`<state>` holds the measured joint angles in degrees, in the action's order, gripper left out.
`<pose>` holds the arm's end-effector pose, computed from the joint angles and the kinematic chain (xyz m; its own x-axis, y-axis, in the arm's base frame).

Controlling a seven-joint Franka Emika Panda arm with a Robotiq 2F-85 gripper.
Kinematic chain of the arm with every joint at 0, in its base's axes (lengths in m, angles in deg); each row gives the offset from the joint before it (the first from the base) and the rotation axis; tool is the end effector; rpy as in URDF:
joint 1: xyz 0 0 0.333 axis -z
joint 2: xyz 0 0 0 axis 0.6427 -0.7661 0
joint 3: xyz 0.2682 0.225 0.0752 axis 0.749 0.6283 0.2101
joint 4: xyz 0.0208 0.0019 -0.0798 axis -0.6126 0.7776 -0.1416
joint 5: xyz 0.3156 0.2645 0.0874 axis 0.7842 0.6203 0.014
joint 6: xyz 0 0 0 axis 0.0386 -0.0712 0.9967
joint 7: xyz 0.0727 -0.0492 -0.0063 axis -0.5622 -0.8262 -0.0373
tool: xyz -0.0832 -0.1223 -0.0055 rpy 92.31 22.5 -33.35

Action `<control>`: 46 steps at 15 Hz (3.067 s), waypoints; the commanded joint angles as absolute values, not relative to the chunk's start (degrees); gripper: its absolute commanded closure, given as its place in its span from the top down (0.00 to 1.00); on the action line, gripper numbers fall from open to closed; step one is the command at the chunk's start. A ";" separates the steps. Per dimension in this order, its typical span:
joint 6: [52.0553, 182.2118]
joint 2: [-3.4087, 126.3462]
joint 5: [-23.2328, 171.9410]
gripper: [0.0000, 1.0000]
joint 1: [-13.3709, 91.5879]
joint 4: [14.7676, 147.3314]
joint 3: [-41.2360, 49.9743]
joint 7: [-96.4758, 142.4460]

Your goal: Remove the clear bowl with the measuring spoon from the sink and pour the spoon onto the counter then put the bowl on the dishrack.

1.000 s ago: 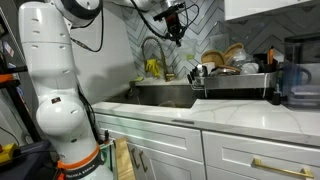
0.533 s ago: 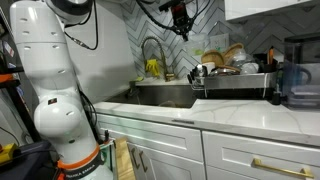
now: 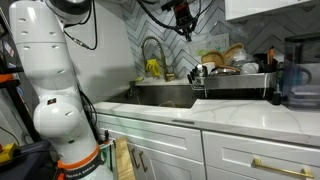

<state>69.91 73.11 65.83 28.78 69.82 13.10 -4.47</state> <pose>0.5946 0.1365 0.6509 0.7882 0.6133 -0.0515 0.6109 -0.7696 0.1859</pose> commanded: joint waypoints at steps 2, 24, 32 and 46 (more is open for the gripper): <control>65.29 74.41 66.79 0.02 34.10 70.50 11.65 -10.87; 52.46 70.91 92.23 0.02 45.83 74.15 4.93 -30.96; 48.11 66.05 103.86 0.02 51.62 75.05 2.73 -39.74; 44.35 61.76 107.47 0.02 55.24 75.88 2.62 -55.45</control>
<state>47.34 62.31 104.59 52.89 75.64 2.71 -50.70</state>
